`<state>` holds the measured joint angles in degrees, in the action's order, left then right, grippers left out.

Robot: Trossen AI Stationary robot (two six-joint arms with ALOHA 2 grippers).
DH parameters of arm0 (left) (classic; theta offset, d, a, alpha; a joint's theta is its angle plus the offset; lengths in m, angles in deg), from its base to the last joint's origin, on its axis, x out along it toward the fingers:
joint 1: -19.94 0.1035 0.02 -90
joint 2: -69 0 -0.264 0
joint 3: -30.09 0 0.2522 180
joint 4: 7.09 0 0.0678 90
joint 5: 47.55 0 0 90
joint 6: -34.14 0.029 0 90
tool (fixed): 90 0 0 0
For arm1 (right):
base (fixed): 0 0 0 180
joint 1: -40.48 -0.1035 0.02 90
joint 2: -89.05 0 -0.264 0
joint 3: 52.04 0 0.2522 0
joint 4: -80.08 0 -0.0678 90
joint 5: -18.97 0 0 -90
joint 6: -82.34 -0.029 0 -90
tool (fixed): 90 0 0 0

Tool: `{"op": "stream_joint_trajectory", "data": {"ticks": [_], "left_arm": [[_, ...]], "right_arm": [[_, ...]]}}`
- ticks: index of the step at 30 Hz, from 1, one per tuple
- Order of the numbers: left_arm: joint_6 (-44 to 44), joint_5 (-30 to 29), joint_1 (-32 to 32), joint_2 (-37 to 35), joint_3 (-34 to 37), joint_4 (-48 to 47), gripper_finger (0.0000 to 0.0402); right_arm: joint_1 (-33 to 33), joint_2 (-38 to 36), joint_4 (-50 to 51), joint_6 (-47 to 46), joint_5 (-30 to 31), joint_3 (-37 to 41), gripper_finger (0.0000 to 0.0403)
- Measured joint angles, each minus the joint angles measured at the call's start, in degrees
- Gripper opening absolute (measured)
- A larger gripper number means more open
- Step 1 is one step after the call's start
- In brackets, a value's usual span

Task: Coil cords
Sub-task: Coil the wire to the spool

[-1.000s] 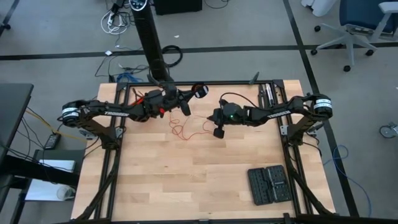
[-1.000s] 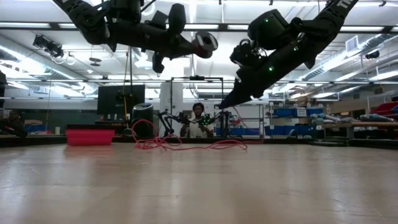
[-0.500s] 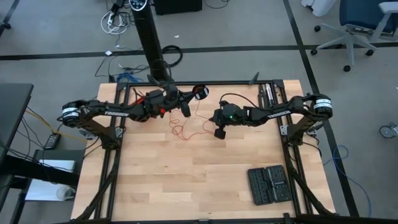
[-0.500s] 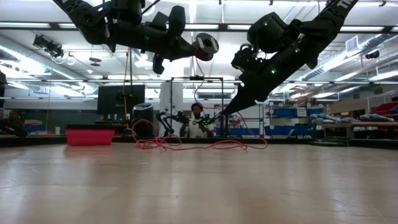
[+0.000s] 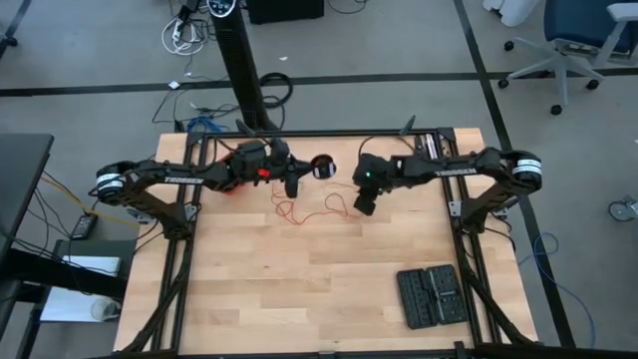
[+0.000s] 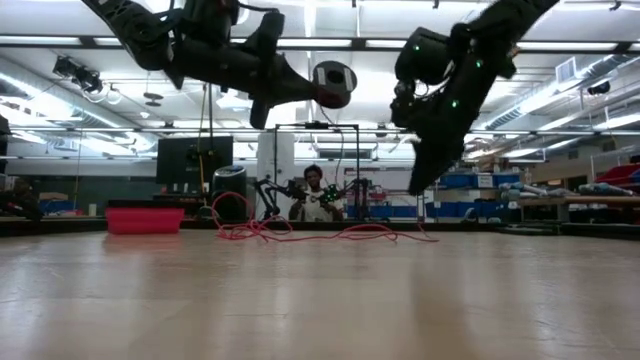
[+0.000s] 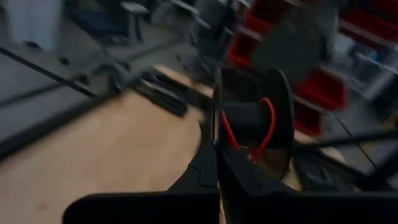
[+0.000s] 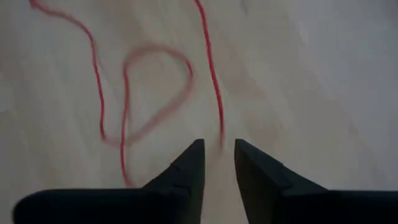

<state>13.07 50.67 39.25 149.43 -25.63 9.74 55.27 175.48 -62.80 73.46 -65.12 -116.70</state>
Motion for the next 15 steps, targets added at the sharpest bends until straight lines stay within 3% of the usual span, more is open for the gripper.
{"op": "stream_joint_trajectory", "data": {"ticks": [4,8,11,15], "left_arm": [[3.69,1.26,-0.79,0.15,0.0,-2.84,0.0],[6.84,-3.04,-1.86,0.99,0.0,-3.57,0.0],[7.59,-3.56,-1.81,1.01,0.0,-2.91,0.0],[10.67,-3.67,-1.39,1.01,0.02,-1.07,0.0]], "right_arm": [[0.52,-1.94,10.2,-2.74,-1.13,-3.4,0.0099],[-0.51,-3.72,6.56,-1.66,-1.26,-1.71,0.01],[-1.26,-4.19,-4.14,1.16,-1.29,1.88,0.0099],[-2.04,-4.05,-25.83,5.44,-1.23,10.74,0.01]]}}
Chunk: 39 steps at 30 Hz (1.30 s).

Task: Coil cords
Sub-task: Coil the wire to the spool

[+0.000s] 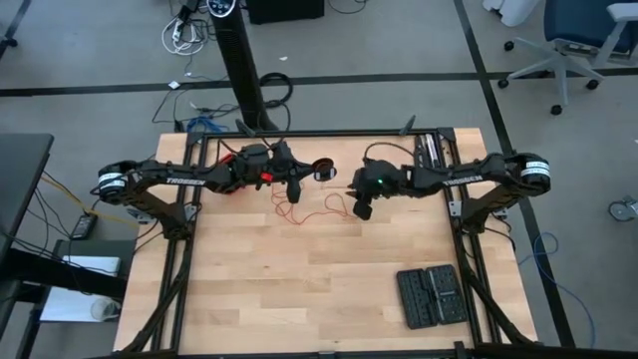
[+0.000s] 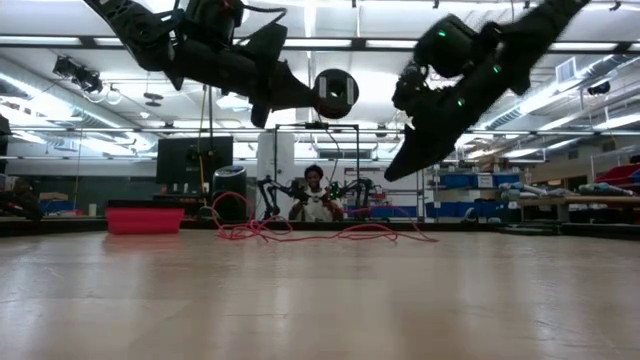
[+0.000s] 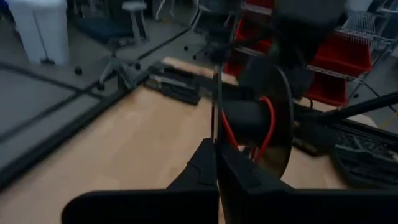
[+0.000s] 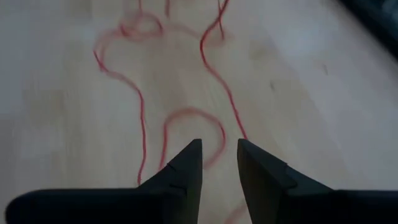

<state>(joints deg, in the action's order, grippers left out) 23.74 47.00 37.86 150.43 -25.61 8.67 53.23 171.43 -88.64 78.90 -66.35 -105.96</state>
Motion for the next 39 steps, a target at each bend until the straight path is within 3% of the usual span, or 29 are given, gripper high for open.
{"op": "stream_joint_trajectory", "data": {"ticks": [7,11,13,19,26,32,39], "left_arm": [[5.4,-1.0,0.08,0.0,0.0,3.8,0.0001],[7.3,-2.28,0.08,0.0,0.0,7.79,0.0001],[6.76,-4.05,0.08,0.0,0.0,11.0,0.0001],[2.79,-7.63,0.1,0.0,0.0,14.23,0.0001],[2.28,-7.65,0.08,0.0,0.0,11.84,0.0001],[2.45,-7.55,0.4,0.0,0.04,10.34,0.0001],[0.83,-7.56,2.11,0.0,0.04,9.8,0.0001]], "right_arm": [[2.76,0.84,-37.21,2.43,0.37,16.14,0.0091],[5.07,3.48,-47.16,5.45,-0.01,17.62,0.0087],[6.38,5.72,-46.63,5.33,-0.77,15.62,0.0087],[9.12,13.84,-44.26,-2.1,-11.3,6.91,0.0085],[10.98,16.14,-43.88,1.9,-22.78,1.3,0.0084],[12.41,15.95,-43.02,2.13,-27.52,1.05,0.0084],[13.71,15.95,-39.49,3.53,-27.87,1.06,0.0084]]}}
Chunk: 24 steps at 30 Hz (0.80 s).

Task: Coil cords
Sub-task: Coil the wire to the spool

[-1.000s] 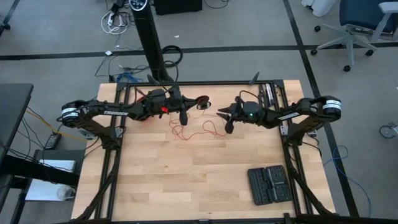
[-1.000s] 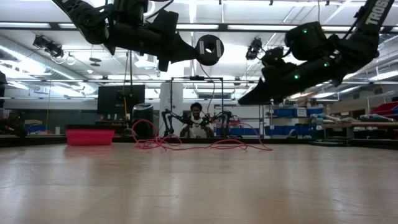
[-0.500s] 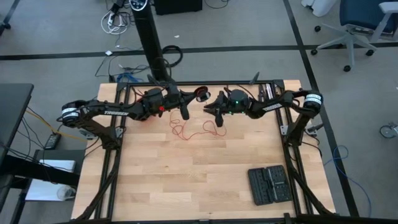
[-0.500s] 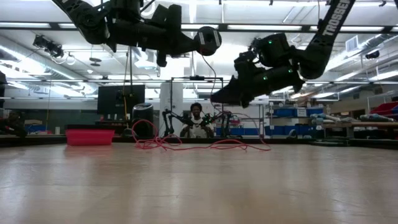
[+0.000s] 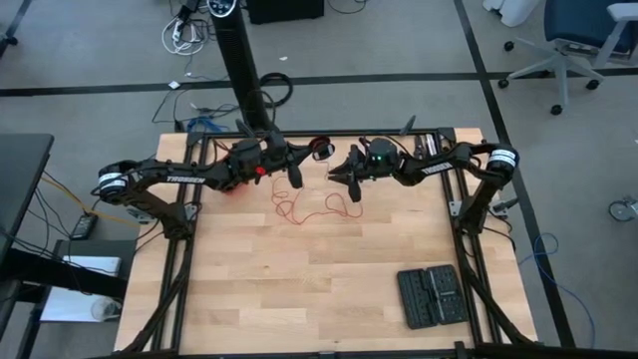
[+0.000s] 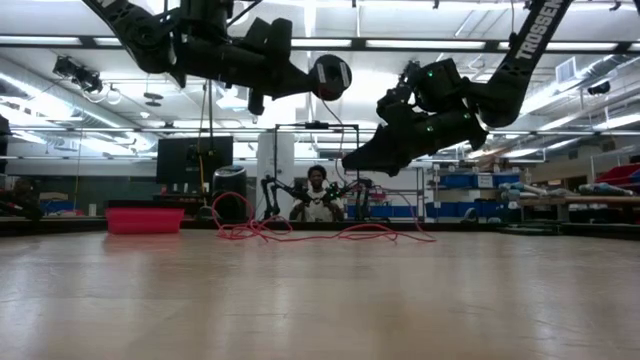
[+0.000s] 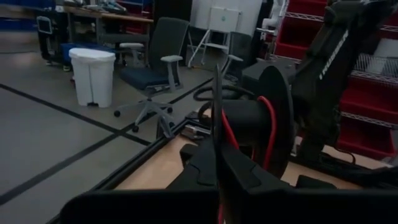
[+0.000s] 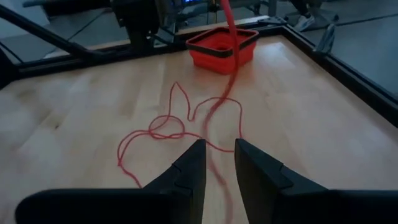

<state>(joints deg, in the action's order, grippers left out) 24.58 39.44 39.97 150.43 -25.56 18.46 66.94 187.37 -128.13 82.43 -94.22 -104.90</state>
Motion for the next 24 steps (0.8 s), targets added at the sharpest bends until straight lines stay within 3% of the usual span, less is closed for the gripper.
{"op": "stream_joint_trajectory", "data": {"ticks": [5,8,19,24], "left_arm": [[-0.1,-0.01,0.33,0.0,0.0,0.2,0.0001],[-0.13,-0.01,0.31,0.0,0.0,1.26,0.0001],[0.05,-0.37,0.29,-0.01,0.0,3.68,0.0001],[0.15,-0.37,0.27,0.0,0.0,3.62,0.0001]], "right_arm": [[-0.2,0.0,0.04,2.02,-3.03,0.01,0.0084],[-1.19,0.0,-0.11,4.75,1.07,-0.04,0.0084],[-2.84,0.0,-0.88,6.07,2.86,-2.28,0.0084],[-2.81,0.0,-0.47,6.15,4.33,-2.29,0.0047]]}}
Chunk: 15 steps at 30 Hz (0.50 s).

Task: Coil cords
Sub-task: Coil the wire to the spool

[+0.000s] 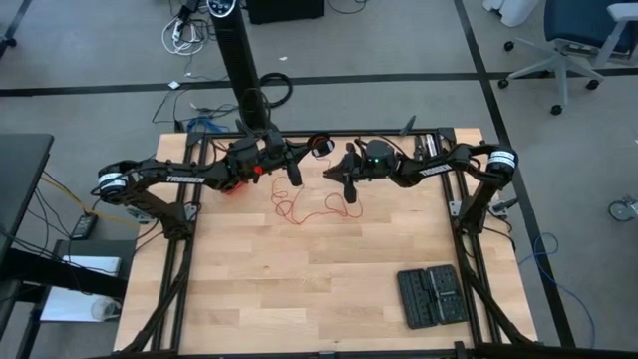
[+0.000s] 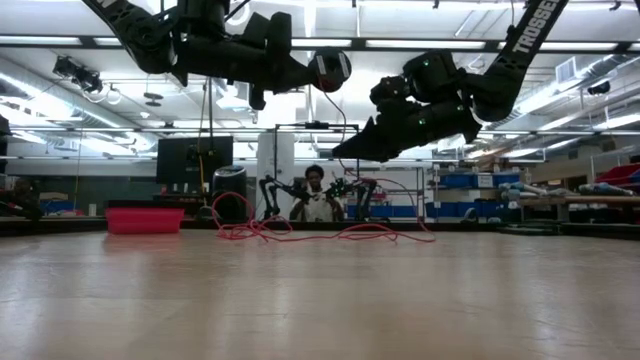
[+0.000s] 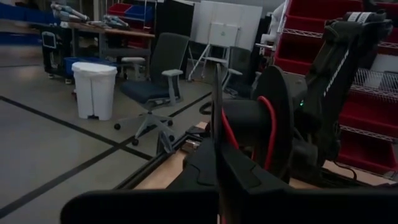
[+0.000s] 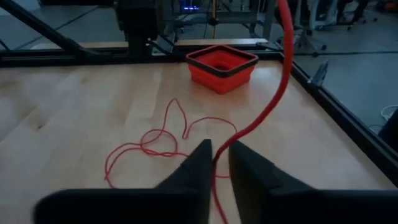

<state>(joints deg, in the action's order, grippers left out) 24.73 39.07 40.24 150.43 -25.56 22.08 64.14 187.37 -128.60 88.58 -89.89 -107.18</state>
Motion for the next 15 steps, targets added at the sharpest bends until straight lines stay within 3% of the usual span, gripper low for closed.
{"op": "stream_joint_trajectory", "data": {"ticks": [3,9,15], "left_arm": [[0.02,0.15,0.0,0.0,0.0,-0.42,0.0001],[1.7,3.48,0.7,-1.12,0.0,-6.82,0.0001],[2.83,4.34,3.3,-1.33,0.0,-13.41,0.0001]], "right_arm": [[0.37,0.0,1.1,0.76,0.58,0.0,0.0009],[3.67,-4.98,11.28,-0.12,8.48,0.04,0.0004],[5.52,-10.94,14.28,-0.56,9.45,1.27,0.0003]]}}
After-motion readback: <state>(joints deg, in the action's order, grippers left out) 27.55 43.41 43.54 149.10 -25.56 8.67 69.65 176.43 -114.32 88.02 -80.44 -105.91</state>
